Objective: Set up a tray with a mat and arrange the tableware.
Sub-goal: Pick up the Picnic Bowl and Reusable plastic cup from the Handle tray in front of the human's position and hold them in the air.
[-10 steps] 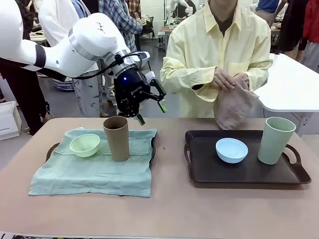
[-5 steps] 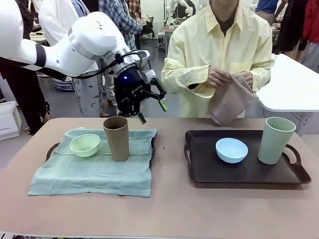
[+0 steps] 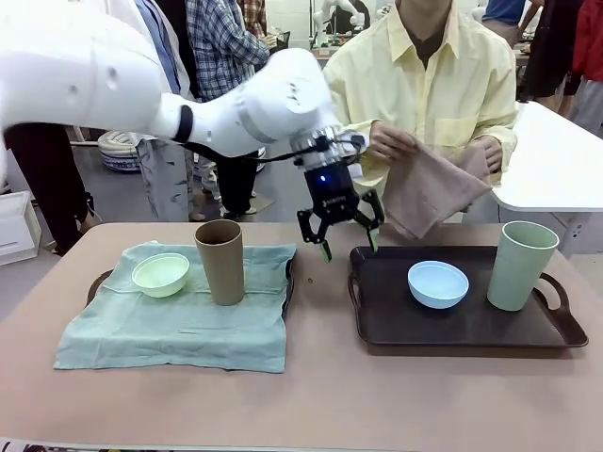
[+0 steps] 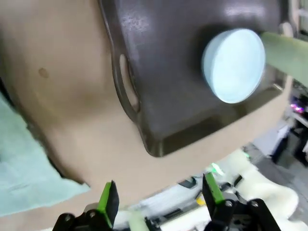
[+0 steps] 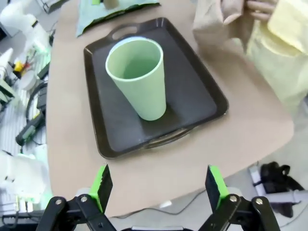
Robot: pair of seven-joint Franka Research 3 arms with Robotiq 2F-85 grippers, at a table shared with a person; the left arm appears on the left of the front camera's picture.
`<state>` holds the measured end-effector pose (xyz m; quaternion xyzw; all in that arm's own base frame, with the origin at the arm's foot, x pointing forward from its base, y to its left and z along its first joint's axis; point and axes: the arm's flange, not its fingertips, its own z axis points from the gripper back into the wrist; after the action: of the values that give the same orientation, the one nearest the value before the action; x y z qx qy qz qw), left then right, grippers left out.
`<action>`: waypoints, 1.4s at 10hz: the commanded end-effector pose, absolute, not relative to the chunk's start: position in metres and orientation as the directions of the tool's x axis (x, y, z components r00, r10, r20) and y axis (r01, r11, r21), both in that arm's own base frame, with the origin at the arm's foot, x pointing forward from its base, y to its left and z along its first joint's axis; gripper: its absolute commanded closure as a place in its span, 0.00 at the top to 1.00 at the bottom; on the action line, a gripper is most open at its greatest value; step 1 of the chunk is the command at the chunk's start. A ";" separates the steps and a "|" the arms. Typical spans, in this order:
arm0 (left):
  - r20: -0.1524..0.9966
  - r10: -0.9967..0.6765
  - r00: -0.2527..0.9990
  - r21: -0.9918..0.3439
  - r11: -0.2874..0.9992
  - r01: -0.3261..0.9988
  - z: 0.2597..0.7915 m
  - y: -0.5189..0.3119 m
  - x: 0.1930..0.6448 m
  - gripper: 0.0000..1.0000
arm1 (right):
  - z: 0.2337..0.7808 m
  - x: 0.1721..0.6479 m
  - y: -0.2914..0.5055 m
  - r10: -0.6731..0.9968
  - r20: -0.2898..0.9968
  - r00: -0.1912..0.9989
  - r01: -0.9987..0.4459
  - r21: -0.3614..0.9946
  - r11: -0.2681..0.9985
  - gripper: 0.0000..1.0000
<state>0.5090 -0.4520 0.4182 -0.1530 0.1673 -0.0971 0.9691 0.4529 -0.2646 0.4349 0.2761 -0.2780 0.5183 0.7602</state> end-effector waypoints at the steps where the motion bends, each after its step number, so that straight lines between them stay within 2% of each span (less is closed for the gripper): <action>1: -0.243 -0.284 0.927 -0.181 0.953 0.245 0.405 -0.484 0.519 0.92 | 0.431 0.457 -0.262 0.649 0.703 0.290 -0.950 0.132 0.282 1.00; 3: -0.170 -0.382 0.908 -0.140 0.922 0.362 0.394 -0.509 0.493 0.92 | 0.427 0.459 -0.260 0.640 0.702 0.312 -0.943 0.144 0.301 1.00; 6: 0.097 -0.536 0.839 -0.133 0.828 0.545 0.408 -0.532 0.447 0.92 | 0.425 0.462 -0.257 0.630 0.701 0.334 -0.935 0.162 0.316 1.00; 8: 0.225 -0.560 0.797 -0.155 0.787 0.597 0.417 -0.537 0.439 0.92 | 0.422 0.466 -0.255 0.618 0.702 0.355 -0.927 0.177 0.331 1.00; 9: 0.230 -0.570 0.789 -0.162 0.776 0.609 0.423 -0.529 0.438 0.92 | 0.424 0.465 -0.253 0.584 0.694 0.421 -0.895 0.214 0.391 1.00; 10: 0.155 -0.535 0.831 -0.151 0.818 0.555 0.427 -0.559 0.448 0.92 | 0.423 0.460 -0.257 0.631 0.706 0.322 -0.940 0.160 0.300 1.00; 14: 0.179 -0.546 0.818 -0.151 0.806 0.572 0.424 -0.555 0.447 0.92 | 0.422 0.461 -0.257 0.624 0.702 0.344 -0.932 0.175 0.318 1.00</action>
<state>0.4477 -0.5547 0.4217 -0.0968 -0.0580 -0.2935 0.9493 0.4608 -0.2573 0.4224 0.2894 -0.2666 0.5081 0.7662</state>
